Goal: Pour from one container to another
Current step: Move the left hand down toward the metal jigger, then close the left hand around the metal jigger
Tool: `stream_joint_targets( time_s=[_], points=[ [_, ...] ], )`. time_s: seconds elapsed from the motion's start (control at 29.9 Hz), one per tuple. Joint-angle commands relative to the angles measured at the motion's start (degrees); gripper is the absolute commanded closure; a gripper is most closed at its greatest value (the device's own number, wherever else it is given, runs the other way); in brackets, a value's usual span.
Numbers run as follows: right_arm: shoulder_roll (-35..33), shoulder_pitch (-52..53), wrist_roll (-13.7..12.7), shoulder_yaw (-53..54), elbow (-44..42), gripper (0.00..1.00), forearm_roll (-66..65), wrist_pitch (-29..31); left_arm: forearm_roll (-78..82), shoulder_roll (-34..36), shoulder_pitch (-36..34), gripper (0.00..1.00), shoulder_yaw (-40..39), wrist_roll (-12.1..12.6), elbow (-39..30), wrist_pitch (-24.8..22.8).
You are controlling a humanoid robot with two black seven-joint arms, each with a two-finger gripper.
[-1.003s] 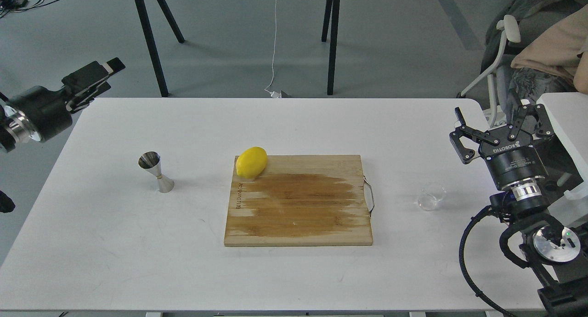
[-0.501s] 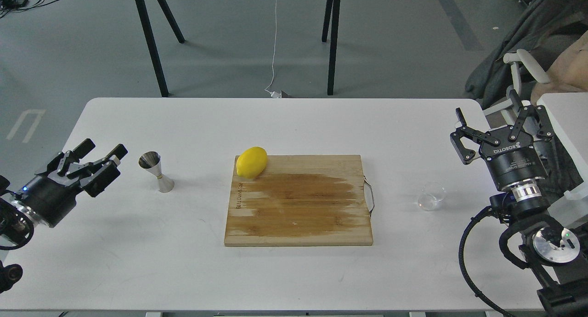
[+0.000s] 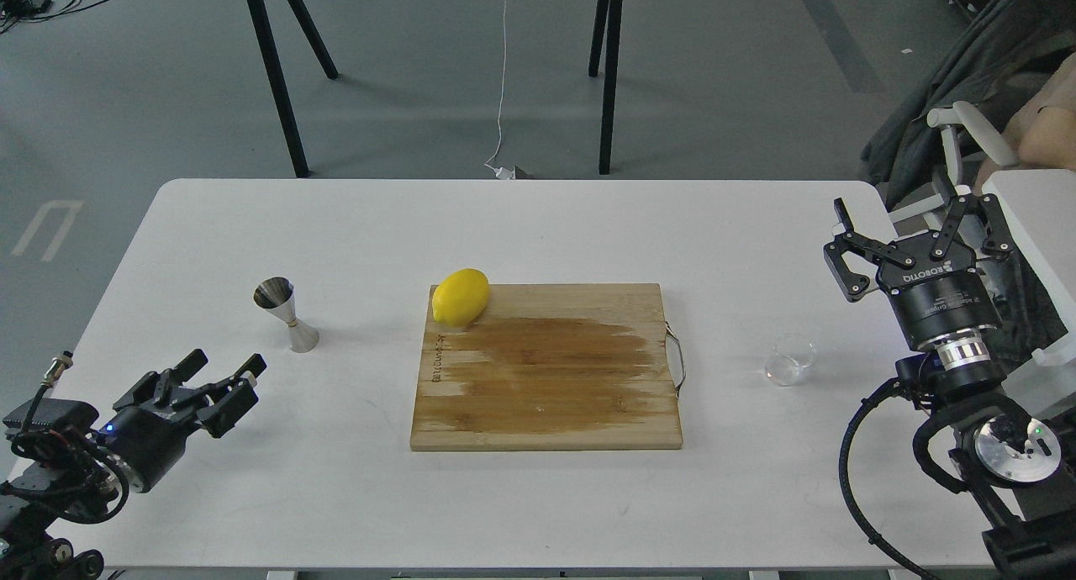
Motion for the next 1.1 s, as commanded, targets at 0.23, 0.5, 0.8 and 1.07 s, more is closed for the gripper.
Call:
stream_joint_targets(
  time_s=[0.23,0.5,0.8,1.07],
  points=[
    [0.0,0.0,0.0,0.0,0.1,0.01,0.0,0.0,-0.1,-6.2,-7.1,0.02,3.8,0.0,8.7,0.0],
    [0.0,0.0,0.0,0.0,0.1,0.01,0.0,0.0,-0.1,-9.7,-10.5,0.02,4.8,0.0,11.9,0.0],
    [0.0,-0.1,0.0,0.0,0.1,0.01,0.0,0.0,-0.1,-14.9,-14.4,0.04,5.5,0.0,18.9,0.0],
    [0.0,-0.1,0.0,0.3,0.2,0.01,0.0,0.0,-0.3,-19.7,-17.2,0.13,5.5,0.0,26.5,0.0]
  ],
)
